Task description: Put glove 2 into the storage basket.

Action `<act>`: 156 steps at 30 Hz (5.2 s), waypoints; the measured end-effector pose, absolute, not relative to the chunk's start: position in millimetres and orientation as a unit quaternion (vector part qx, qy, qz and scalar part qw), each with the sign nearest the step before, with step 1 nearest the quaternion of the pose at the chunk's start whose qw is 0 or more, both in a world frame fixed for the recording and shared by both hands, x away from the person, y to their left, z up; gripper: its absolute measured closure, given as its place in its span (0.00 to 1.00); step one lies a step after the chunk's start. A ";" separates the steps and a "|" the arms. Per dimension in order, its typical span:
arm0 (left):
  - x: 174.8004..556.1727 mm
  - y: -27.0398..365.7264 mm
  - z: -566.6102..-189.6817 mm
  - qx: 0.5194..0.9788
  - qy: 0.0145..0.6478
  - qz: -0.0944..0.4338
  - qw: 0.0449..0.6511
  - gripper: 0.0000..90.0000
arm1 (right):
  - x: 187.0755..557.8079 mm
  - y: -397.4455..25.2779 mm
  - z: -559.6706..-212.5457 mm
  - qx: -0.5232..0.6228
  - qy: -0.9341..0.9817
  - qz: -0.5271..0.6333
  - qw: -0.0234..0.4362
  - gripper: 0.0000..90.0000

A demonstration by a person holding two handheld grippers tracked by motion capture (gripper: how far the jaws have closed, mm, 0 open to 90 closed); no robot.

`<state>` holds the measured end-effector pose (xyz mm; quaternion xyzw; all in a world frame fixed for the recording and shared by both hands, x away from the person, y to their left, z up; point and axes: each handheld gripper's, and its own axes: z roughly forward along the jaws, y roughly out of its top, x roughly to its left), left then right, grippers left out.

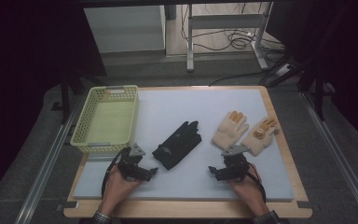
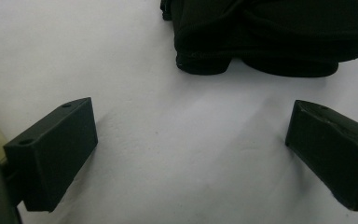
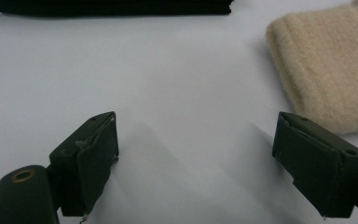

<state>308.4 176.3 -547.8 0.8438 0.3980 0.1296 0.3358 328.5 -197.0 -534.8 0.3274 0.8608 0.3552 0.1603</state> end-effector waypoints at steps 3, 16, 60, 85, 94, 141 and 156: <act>307.8 174.7 -545.7 0.847 0.394 0.121 0.337 0.02 | 328.5 -197.0 -534.8 0.327 0.861 0.355 0.160 0.16; 313.7 161.7 -519.9 0.852 0.362 0.107 0.363 0.00 | 328.5 -197.0 -534.9 0.327 0.861 0.355 0.160 0.15; 388.1 72.4 -532.7 0.895 0.337 0.091 0.277 0.00 | 328.5 -197.2 -534.9 0.327 0.861 0.355 0.160 0.16; 391.1 87.0 -503.3 0.873 0.374 0.111 0.292 0.72 | 328.5 -197.2 -534.9 0.327 0.861 0.355 0.160 0.16; 400.1 97.8 -473.7 0.860 0.400 0.129 0.290 0.71 | 328.5 -197.2 -534.9 0.327 0.861 0.355 0.161 0.16; 423.5 285.8 -426.4 0.747 0.566 0.229 0.260 0.69 | 328.8 -197.3 -535.2 0.326 0.861 0.356 0.161 0.16; 436.6 334.6 -466.4 0.720 0.621 0.218 0.219 0.67 | 328.8 -197.2 -535.2 0.326 0.860 0.357 0.161 0.16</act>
